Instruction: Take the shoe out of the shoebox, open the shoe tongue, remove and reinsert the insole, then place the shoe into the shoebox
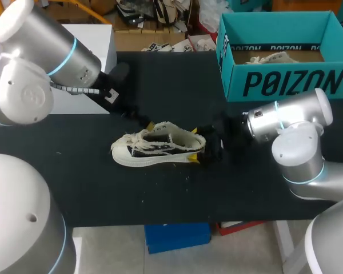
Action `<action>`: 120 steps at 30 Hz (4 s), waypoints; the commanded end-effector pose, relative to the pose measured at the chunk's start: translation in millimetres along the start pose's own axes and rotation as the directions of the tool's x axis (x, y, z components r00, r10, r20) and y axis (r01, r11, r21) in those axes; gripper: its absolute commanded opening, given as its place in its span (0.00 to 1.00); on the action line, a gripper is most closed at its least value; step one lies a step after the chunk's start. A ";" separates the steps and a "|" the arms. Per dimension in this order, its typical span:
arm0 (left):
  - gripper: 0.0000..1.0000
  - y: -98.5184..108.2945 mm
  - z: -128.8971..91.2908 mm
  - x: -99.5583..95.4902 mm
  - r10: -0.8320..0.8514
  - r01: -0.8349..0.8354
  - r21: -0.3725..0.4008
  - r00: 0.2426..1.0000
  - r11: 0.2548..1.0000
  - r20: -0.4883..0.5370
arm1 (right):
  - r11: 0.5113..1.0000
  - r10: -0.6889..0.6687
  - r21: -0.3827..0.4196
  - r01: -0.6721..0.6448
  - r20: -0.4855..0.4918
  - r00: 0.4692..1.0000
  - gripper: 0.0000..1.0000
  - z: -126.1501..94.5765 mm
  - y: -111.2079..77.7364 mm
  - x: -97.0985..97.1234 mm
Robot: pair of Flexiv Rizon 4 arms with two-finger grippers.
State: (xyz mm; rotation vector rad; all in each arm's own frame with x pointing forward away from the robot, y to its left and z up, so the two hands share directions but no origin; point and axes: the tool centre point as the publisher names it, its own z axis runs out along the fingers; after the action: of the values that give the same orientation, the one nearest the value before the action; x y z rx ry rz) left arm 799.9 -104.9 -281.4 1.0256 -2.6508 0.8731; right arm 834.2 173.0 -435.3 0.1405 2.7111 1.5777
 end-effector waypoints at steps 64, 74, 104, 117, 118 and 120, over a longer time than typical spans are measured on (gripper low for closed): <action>1.00 -32.3 82.5 12.7 -0.461 0.634 -0.043 0.606 0.772 0.648 | 1.000 0.000 0.001 0.000 0.003 1.000 0.00 2.6 -1.2 -0.4; 1.00 -18.1 93.7 0.6 -0.413 0.658 -0.074 0.552 0.750 0.724 | 1.000 0.000 0.001 0.000 0.003 1.000 0.00 2.6 -1.2 -0.4; 1.00 8.3 94.2 -21.7 -0.292 0.687 -0.109 0.440 0.718 0.849 | 1.000 0.000 0.001 0.000 0.003 1.000 0.00 2.6 -1.2 -0.4; 0.00 14.6 93.0 -21.1 -0.285 0.691 -0.133 0.455 0.711 0.844 | 1.000 0.000 0.001 0.000 0.003 1.000 0.00 2.6 -1.2 -0.4; 0.00 15.0 92.6 -21.5 -0.279 0.687 -0.137 0.459 0.714 0.844 | 1.000 0.000 0.001 0.000 0.003 1.000 0.00 2.6 -1.2 -0.4; 0.00 16.7 91.3 -21.5 -0.265 0.678 -0.151 0.469 0.719 0.843 | 1.000 0.000 0.001 0.000 0.003 1.000 0.00 2.6 -1.2 -0.4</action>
State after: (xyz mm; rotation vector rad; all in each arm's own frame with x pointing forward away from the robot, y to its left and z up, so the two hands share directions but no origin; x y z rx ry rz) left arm 810.9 -137.2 -371.7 2.2341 -2.5547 -0.5025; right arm 834.2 173.0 -435.2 0.1405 2.7106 1.5778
